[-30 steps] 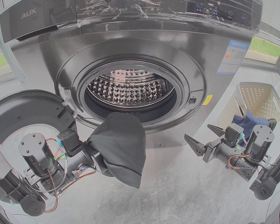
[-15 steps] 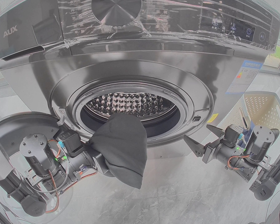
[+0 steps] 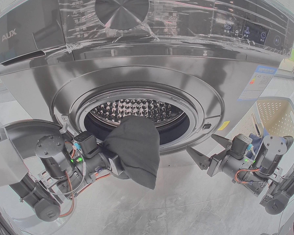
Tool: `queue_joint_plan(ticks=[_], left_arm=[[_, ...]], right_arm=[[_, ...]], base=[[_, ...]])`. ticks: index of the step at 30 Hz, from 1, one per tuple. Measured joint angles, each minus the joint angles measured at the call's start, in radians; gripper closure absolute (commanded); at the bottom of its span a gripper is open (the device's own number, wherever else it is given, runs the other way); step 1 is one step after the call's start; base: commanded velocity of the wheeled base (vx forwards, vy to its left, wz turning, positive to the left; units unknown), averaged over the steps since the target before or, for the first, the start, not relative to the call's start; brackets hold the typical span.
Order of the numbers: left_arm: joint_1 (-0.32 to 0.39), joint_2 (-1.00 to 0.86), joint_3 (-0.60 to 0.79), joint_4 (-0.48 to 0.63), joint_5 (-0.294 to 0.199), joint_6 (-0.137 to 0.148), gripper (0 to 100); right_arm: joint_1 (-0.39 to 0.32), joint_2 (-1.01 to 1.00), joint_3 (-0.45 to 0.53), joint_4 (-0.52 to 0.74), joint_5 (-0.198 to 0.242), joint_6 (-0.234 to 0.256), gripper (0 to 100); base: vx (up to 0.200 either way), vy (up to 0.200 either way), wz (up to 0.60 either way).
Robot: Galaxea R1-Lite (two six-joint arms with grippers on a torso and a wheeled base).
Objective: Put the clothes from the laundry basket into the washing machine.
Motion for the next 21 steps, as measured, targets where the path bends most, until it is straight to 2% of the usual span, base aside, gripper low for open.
queue_joint_plan(ticks=[21], left_arm=[[0.041,0.299,-0.443,0.002,0.03,-0.016,100]], right_arm=[[0.059,0.017,0.053,0.002,-0.003,0.009,0]], base=[[0.0,0.0,0.0]])
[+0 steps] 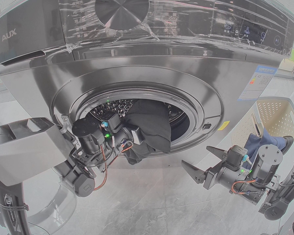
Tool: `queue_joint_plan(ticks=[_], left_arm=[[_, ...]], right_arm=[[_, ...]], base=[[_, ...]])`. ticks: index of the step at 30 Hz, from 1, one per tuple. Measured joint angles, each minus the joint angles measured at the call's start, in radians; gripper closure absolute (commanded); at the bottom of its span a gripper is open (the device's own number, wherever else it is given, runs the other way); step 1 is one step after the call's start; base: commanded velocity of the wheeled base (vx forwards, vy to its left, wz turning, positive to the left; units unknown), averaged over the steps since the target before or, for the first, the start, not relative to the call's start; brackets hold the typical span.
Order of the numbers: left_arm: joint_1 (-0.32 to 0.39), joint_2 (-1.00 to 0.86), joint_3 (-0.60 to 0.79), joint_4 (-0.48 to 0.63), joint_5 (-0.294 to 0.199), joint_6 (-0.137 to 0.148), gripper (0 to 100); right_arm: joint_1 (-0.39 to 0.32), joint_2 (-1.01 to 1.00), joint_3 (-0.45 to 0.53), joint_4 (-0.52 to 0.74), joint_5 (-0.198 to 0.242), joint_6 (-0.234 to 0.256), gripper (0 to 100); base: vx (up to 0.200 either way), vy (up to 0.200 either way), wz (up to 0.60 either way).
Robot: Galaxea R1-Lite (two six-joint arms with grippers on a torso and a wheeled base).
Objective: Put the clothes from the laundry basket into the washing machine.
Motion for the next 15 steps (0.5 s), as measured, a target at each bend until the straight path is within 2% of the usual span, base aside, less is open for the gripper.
queue_joint_plan(ticks=[7,15], left_arm=[[0.007,0.099,-0.125,0.016,0.005,-0.001,100],[0.018,0.162,-0.306,0.149,0.026,-0.003,100]], right_arm=[[0.009,0.01,0.003,-0.001,0.0,0.001,0],[0.012,0.018,0.001,-0.003,0.0,0.001,0]], base=[[0.0,0.0,0.0],[0.0,0.0,0.0]])
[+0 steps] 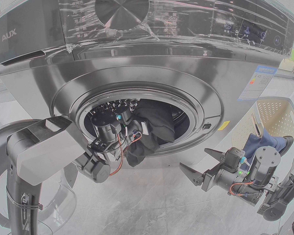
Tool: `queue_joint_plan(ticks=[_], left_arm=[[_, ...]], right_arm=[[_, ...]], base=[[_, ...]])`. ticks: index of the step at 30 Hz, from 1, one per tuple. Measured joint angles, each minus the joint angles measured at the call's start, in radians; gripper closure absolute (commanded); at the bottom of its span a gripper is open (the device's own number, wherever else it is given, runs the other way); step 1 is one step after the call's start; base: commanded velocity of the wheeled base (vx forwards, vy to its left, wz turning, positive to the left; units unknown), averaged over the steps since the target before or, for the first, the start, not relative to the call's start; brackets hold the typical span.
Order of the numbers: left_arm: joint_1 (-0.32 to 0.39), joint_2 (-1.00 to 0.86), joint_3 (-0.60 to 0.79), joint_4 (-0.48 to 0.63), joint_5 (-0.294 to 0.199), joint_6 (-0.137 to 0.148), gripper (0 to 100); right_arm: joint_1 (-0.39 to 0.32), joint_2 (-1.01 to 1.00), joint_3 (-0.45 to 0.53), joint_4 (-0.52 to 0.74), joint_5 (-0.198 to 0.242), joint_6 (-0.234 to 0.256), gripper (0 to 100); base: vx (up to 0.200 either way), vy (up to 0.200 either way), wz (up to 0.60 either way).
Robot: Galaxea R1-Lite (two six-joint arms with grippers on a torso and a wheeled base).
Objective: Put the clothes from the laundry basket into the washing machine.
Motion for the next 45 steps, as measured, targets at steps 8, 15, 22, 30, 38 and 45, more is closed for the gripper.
queue_joint_plan(ticks=[8,15,22,30,38,45], left_arm=[[0.03,0.053,-0.224,0.13,0.044,0.0,100],[0.05,0.1,-0.391,0.225,0.096,-0.03,100],[0.061,0.112,-0.417,0.259,0.114,-0.077,0],[0.048,0.08,-0.348,0.315,0.113,-0.12,0],[0.034,-0.016,-0.203,0.469,0.092,-0.161,0],[0.017,-0.037,-0.129,0.506,0.067,-0.157,0]], right_arm=[[0.0,0.005,-0.003,-0.001,0.0,0.0,0],[0.0,0.005,-0.006,-0.001,0.0,0.0,0],[0.001,0.007,-0.011,-0.001,0.0,-0.001,0],[-0.001,0.008,-0.012,-0.002,0.0,-0.001,0],[0.0,0.008,-0.013,-0.002,0.0,-0.001,0],[0.001,0.008,-0.013,-0.002,0.0,0.0,0]], base=[[0.0,0.0,0.0],[0.0,0.0,0.0],[0.0,0.0,0.0],[0.0,0.0,0.0],[0.0,0.0,0.0],[0.0,0.0,0.0]])
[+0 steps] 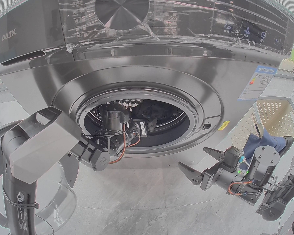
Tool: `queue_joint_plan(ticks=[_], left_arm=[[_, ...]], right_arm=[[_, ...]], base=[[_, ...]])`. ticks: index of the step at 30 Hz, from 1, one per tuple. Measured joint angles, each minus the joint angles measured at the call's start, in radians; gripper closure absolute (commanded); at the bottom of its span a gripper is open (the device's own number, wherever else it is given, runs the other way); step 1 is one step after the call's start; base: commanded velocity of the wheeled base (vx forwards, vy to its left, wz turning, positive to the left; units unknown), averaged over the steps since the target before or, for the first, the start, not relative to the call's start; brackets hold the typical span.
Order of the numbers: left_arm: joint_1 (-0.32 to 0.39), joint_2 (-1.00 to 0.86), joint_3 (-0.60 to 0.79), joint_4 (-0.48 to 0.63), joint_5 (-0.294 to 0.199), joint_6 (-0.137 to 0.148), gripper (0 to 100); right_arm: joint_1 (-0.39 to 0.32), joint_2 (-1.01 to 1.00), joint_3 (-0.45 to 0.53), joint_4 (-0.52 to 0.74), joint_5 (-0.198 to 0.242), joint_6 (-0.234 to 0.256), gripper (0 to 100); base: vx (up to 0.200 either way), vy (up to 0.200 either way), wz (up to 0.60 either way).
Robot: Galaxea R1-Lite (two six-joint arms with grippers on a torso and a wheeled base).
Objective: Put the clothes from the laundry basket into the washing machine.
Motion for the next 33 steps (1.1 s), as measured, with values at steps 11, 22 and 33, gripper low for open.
queue_joint_plan(ticks=[11,22,33], left_arm=[[0.003,0.05,-0.072,-0.012,0.011,0.004,0],[-0.003,0.07,-0.096,-0.105,0.049,0.003,0],[-0.05,-0.011,0.159,-0.157,0.041,0.021,0]], right_arm=[[0.0,0.003,0.0,-0.001,0.0,0.0,0],[0.001,0.007,0.001,-0.004,0.0,0.0,0],[-0.003,0.006,0.003,-0.003,0.0,0.0,0]], base=[[0.0,0.0,0.0],[0.0,0.0,0.0],[0.0,0.0,0.0]])
